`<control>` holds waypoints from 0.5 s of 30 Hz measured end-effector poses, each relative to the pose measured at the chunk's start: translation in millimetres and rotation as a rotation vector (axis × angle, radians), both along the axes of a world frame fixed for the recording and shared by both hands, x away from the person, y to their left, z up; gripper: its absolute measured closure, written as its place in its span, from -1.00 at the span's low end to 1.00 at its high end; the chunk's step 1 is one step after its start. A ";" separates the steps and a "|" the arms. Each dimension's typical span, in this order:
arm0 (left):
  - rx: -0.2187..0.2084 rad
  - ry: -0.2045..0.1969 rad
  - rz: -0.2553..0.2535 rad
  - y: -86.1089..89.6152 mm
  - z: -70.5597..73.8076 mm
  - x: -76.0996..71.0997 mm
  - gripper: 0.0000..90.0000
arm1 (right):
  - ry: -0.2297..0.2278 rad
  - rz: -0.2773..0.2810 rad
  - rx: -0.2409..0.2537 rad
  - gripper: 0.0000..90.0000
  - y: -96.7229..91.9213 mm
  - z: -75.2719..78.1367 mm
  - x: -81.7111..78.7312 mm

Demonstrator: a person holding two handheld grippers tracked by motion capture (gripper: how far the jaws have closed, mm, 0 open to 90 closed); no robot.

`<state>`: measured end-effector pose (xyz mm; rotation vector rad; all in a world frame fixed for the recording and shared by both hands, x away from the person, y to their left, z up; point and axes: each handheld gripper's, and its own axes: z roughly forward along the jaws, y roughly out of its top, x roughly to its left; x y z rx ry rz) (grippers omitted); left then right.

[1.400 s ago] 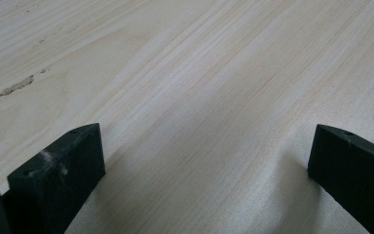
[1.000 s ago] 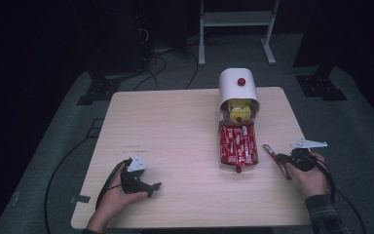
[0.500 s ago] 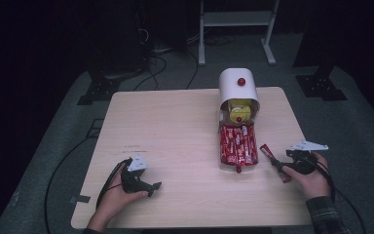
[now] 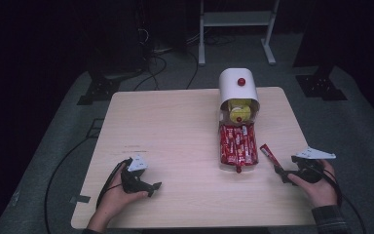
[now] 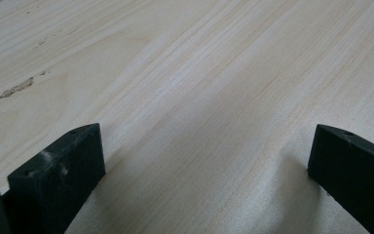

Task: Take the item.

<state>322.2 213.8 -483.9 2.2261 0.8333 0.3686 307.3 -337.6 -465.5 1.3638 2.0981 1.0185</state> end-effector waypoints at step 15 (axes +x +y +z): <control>0.000 0.000 -0.002 0.0 0.0 -0.9 -1.00 | 0.015 -0.002 -0.009 -0.64 -5.7 -6.8 -25.6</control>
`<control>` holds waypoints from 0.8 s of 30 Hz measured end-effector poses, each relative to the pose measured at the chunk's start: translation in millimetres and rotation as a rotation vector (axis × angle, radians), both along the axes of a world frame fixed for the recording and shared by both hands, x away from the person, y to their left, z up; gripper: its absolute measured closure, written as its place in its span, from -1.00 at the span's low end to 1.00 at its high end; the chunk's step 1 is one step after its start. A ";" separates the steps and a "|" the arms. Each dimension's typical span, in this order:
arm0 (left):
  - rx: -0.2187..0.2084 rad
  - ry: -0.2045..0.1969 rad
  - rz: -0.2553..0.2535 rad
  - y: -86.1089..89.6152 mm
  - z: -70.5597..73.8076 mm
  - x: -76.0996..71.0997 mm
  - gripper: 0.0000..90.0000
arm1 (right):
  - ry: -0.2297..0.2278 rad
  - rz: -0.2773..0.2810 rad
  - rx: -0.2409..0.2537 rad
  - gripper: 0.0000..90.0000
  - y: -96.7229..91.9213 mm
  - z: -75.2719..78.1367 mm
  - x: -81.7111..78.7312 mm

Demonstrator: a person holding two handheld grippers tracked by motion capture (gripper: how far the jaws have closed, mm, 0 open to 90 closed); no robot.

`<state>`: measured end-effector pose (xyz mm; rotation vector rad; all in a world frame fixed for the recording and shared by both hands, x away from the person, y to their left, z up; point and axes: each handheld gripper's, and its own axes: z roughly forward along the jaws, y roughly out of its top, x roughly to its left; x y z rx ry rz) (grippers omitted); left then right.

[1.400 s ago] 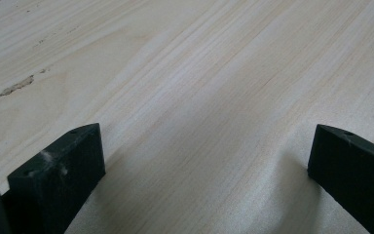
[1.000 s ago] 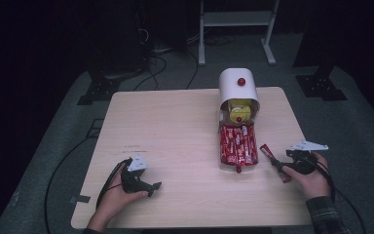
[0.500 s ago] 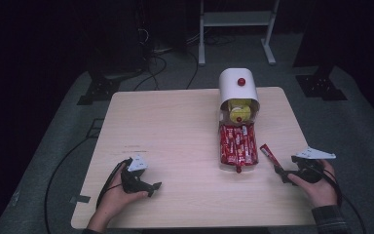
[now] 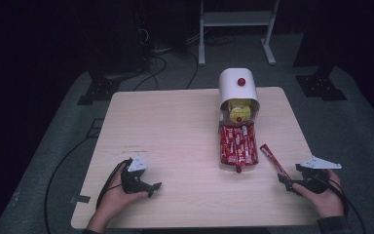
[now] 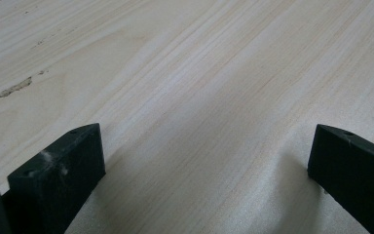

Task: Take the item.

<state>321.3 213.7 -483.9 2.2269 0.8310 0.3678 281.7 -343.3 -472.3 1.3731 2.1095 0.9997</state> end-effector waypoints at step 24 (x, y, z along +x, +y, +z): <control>-0.001 0.000 0.000 0.0 0.0 -0.1 -1.00 | 0.062 0.005 -0.047 -0.70 -1.4 -12.0 -10.0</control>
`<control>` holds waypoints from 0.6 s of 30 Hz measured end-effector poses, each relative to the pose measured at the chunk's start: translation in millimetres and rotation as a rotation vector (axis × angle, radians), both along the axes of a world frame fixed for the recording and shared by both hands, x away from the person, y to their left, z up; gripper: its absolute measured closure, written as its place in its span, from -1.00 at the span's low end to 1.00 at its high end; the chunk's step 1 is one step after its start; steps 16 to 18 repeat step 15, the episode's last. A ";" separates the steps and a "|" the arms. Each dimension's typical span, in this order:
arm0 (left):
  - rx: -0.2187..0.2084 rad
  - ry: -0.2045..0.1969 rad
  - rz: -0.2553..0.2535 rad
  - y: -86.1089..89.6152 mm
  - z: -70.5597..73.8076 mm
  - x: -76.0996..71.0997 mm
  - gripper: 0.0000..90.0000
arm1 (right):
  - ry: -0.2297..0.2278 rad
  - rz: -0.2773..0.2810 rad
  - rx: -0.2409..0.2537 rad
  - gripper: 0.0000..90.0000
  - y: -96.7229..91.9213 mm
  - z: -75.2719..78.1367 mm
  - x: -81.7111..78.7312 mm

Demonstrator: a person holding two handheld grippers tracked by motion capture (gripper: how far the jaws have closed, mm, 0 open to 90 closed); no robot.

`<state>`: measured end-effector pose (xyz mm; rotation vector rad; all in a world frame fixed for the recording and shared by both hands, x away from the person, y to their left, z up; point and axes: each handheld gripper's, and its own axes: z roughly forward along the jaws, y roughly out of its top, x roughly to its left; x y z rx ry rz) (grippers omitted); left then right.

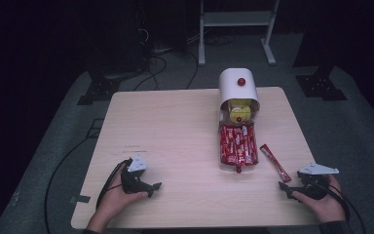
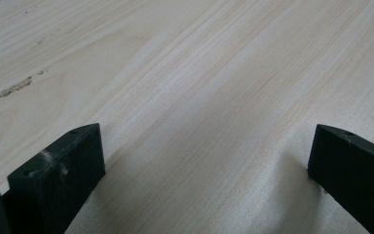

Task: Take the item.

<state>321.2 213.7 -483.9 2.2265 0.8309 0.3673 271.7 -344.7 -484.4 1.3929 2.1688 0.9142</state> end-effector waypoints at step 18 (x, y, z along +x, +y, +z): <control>0.001 0.000 0.000 0.0 0.1 -0.1 -1.00 | -0.027 0.009 0.011 -0.76 -1.8 -3.4 -0.9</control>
